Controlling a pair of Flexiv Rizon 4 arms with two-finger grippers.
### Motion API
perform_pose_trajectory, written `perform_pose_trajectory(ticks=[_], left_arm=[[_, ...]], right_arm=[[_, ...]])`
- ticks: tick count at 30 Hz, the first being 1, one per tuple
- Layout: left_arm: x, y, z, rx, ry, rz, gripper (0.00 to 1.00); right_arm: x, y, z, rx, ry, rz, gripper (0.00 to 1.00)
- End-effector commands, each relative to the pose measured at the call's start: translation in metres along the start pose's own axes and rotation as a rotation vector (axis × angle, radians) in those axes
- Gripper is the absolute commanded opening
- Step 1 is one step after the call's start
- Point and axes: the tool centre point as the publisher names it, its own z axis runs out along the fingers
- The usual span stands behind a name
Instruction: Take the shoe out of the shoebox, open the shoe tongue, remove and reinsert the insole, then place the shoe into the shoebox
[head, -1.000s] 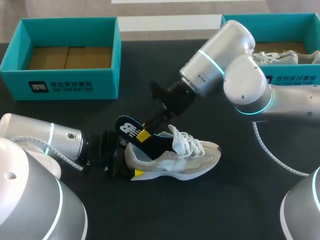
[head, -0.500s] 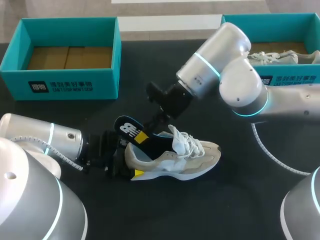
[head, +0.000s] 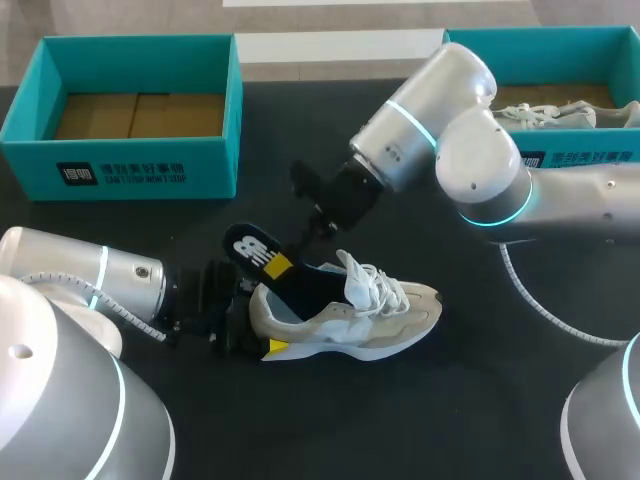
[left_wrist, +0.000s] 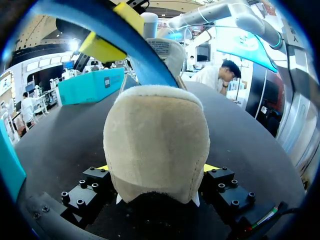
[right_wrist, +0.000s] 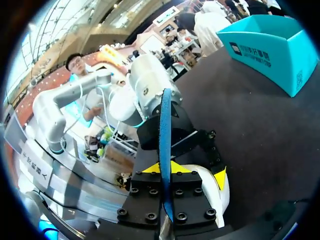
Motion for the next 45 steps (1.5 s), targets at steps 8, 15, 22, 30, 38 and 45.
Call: perform_pose_trajectory(ticks=[8, 15, 22, 30, 38, 45], left_arm=[[0.002, 0.002, 0.004, -0.004, 0.0, 0.001, 0.0], [0.002, 0.002, 0.004, -0.004, 0.0, 0.001, 0.0], [0.002, 0.002, 0.004, -0.004, 0.0, 0.001, 0.0], [0.002, 0.002, 0.004, -0.004, 0.0, 0.001, 0.0], [0.002, 0.002, 0.004, -0.004, 0.0, 0.001, 0.0], [0.002, 0.002, 0.004, -0.004, 0.0, 0.001, 0.0]], right_arm=[[0.028, 0.047, -0.017, -0.303, 0.057, -0.037, 0.0], [0.033, 0.072, -0.024, -0.529, 0.09, -0.052, 0.0], [0.034, 0.1, -0.041, -0.601, 0.105, -0.069, 0.0], [0.034, 0.1, -0.041, -0.601, 0.105, -0.069, 0.0], [0.034, 0.1, -0.041, -0.601, 0.105, -0.069, 0.0], [0.038, 0.098, -0.052, -0.619, 0.137, -0.007, 0.0]])
